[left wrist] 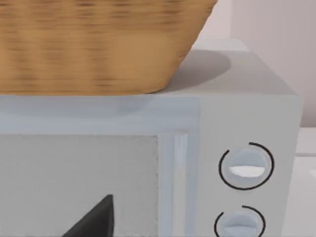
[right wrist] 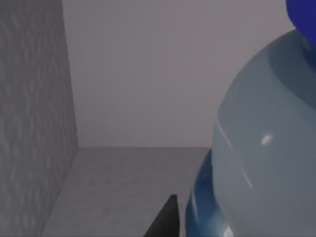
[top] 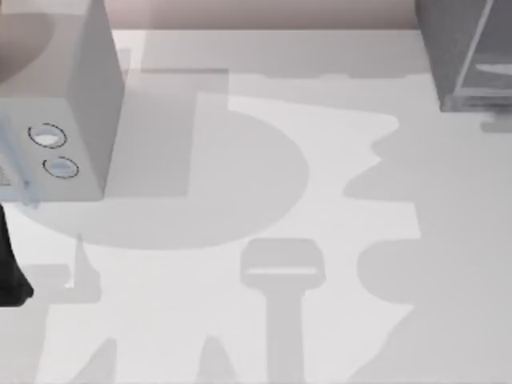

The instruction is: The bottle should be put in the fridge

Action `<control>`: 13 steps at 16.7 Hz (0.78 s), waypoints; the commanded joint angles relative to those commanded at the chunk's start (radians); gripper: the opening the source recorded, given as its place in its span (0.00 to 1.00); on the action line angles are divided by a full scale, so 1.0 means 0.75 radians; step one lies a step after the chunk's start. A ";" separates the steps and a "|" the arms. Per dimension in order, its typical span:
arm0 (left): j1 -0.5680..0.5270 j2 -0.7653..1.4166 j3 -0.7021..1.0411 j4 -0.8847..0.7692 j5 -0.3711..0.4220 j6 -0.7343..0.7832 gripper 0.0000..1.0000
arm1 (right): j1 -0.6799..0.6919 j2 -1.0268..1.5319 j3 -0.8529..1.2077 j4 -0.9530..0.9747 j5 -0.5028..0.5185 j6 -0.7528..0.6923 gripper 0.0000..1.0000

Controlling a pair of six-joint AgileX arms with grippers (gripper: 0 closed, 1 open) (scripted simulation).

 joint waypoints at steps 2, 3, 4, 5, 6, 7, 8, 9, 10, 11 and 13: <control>0.000 0.000 0.000 0.000 0.000 0.000 1.00 | -0.024 0.175 0.085 0.098 -0.022 0.000 0.01; 0.000 0.000 0.000 0.000 0.000 0.000 1.00 | -0.033 0.242 0.119 0.137 -0.030 0.000 0.01; 0.000 0.000 0.000 0.000 0.000 0.000 1.00 | -0.041 0.294 0.147 0.168 -0.037 0.000 0.01; 0.000 0.000 0.000 0.000 0.000 0.000 1.00 | -0.046 0.332 0.167 0.192 -0.043 0.000 0.01; 0.000 0.000 0.000 0.000 0.000 0.000 1.00 | -0.049 0.356 0.180 0.206 -0.046 0.000 0.01; 0.000 0.000 0.000 0.000 0.000 0.000 1.00 | -0.051 0.366 0.185 0.212 -0.048 0.000 0.01; 0.000 0.000 0.000 0.000 0.000 0.000 1.00 | -0.051 0.366 0.185 0.212 -0.048 0.000 0.01; 0.000 0.000 0.000 0.000 0.000 0.000 1.00 | -0.051 0.366 0.185 0.212 -0.048 0.000 0.01; 0.000 0.000 0.000 0.000 0.000 0.000 1.00 | -0.051 0.366 0.185 0.212 -0.048 0.000 0.01; 0.000 0.000 0.000 0.000 0.000 0.000 1.00 | -0.044 0.366 0.178 0.209 -0.047 0.002 0.01; 0.000 0.000 0.000 0.000 0.000 0.000 1.00 | -0.040 0.378 0.198 0.203 -0.043 -0.002 0.01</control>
